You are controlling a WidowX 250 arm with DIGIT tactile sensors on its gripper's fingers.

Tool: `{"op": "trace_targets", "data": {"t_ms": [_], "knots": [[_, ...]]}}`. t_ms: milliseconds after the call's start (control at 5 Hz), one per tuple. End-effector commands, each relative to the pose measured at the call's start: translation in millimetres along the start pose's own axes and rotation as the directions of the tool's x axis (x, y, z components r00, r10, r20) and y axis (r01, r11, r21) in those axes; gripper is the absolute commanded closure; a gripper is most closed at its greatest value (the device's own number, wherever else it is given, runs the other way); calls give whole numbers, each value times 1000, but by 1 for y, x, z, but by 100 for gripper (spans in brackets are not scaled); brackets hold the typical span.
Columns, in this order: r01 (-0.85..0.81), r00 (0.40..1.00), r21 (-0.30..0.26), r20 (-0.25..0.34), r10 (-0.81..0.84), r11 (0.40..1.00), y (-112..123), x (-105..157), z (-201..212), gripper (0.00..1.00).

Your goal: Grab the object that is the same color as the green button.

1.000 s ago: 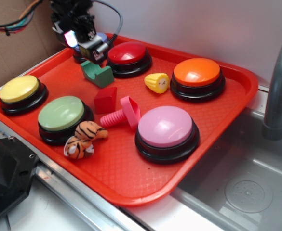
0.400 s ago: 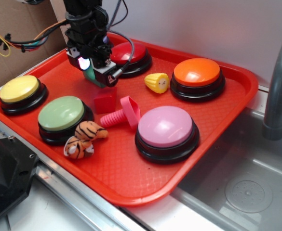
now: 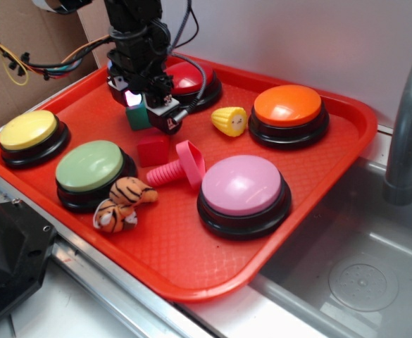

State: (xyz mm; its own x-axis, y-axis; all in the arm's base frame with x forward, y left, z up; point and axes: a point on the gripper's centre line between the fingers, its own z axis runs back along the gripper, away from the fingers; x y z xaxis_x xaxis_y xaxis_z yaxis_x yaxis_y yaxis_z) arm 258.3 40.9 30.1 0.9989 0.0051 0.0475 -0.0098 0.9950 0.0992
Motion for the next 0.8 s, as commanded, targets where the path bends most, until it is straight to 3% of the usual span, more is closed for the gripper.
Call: {"op": "trace_targets", "data": {"t_ms": [0,600], "knots": [[9,999,19,46,-10,1000,2,11,10,97],[-61,997,-35,54,63,998,14,6,35,100]]}}
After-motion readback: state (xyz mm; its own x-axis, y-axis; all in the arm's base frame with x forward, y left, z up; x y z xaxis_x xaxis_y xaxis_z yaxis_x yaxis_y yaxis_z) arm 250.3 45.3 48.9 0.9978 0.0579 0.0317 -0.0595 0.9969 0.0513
